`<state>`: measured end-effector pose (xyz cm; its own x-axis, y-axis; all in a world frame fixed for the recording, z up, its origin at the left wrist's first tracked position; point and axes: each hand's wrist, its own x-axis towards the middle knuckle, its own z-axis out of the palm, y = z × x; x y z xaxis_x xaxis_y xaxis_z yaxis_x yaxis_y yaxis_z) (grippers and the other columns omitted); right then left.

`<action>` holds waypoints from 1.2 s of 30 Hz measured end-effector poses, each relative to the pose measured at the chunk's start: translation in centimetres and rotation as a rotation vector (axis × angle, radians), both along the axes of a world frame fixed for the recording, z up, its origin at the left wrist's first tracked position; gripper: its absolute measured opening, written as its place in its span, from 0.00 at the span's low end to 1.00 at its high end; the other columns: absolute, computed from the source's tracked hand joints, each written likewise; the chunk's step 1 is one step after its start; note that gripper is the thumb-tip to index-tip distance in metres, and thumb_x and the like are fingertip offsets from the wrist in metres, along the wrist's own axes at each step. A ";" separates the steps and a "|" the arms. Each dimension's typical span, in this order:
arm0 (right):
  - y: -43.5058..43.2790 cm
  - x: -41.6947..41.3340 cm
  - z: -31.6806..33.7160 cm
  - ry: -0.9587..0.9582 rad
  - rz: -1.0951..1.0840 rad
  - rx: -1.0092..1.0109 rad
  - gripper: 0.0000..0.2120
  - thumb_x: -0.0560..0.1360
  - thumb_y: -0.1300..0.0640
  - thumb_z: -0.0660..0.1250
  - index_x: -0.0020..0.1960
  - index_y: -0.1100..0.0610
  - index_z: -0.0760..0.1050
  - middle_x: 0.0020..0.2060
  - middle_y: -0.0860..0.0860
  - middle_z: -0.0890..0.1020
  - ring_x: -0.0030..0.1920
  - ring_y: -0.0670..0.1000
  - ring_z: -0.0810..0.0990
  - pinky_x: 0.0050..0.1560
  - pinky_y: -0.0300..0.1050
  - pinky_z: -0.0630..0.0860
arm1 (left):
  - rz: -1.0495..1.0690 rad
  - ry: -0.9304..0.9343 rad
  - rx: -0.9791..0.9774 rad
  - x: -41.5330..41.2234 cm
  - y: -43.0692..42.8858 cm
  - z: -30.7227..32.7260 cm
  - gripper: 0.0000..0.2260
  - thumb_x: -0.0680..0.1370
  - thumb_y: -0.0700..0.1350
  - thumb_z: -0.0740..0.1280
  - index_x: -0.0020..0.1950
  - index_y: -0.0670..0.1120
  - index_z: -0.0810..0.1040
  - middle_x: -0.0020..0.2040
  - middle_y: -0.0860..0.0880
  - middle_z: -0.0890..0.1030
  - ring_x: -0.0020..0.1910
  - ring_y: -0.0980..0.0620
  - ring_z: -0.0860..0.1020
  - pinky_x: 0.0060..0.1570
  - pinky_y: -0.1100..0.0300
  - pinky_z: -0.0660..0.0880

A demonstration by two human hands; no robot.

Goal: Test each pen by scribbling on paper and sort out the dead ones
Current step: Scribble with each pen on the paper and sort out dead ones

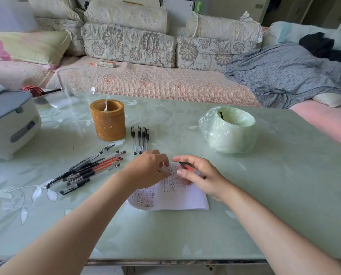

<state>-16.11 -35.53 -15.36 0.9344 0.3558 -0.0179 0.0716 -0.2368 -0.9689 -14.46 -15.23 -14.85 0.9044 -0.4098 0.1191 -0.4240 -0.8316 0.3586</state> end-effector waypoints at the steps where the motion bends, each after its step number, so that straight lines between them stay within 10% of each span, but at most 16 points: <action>1: 0.1 -0.2 0.1 0.013 -0.007 0.019 0.11 0.80 0.63 0.64 0.59 0.54 0.79 0.40 0.50 0.78 0.38 0.47 0.77 0.38 0.37 0.73 | -0.014 -0.004 -0.007 0.1 -0.1 -0.1 0.13 0.75 0.53 0.69 0.58 0.52 0.77 0.49 0.52 0.74 0.47 0.54 0.71 0.46 0.61 0.68; 6: 0.2 -0.8 0.1 0.068 -0.090 -0.013 0.10 0.78 0.67 0.60 0.50 0.60 0.79 0.34 0.56 0.80 0.26 0.51 0.76 0.23 0.36 0.65 | -0.028 0.001 0.002 0.3 -0.1 -0.6 0.15 0.75 0.56 0.69 0.60 0.54 0.77 0.51 0.52 0.73 0.52 0.54 0.68 0.49 0.59 0.68; 14: 0.1 -1.1 -1.7 -0.086 -0.071 -0.170 0.09 0.67 0.63 0.70 0.33 0.52 0.73 0.25 0.46 0.76 0.24 0.48 0.72 0.28 0.40 0.69 | -0.002 0.000 0.003 0.5 -0.5 -0.9 0.17 0.72 0.59 0.71 0.56 0.54 0.77 0.49 0.54 0.73 0.51 0.52 0.71 0.47 0.62 0.65; 36: 0.1 -0.8 -2.5 -0.159 -0.037 -0.280 0.08 0.64 0.58 0.68 0.34 0.57 0.69 0.27 0.46 0.70 0.29 0.48 0.66 0.31 0.45 0.62 | 0.046 0.100 -0.027 1.0 -0.9 -1.4 0.25 0.64 0.66 0.74 0.54 0.53 0.75 0.48 0.52 0.74 0.50 0.51 0.69 0.54 0.58 0.72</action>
<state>-16.90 -35.44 -17.83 0.9455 0.3235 0.0366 0.2028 -0.4977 -0.8433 -13.45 -16.13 -16.23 0.9301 -0.3654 0.0380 -0.3467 -0.8388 0.4199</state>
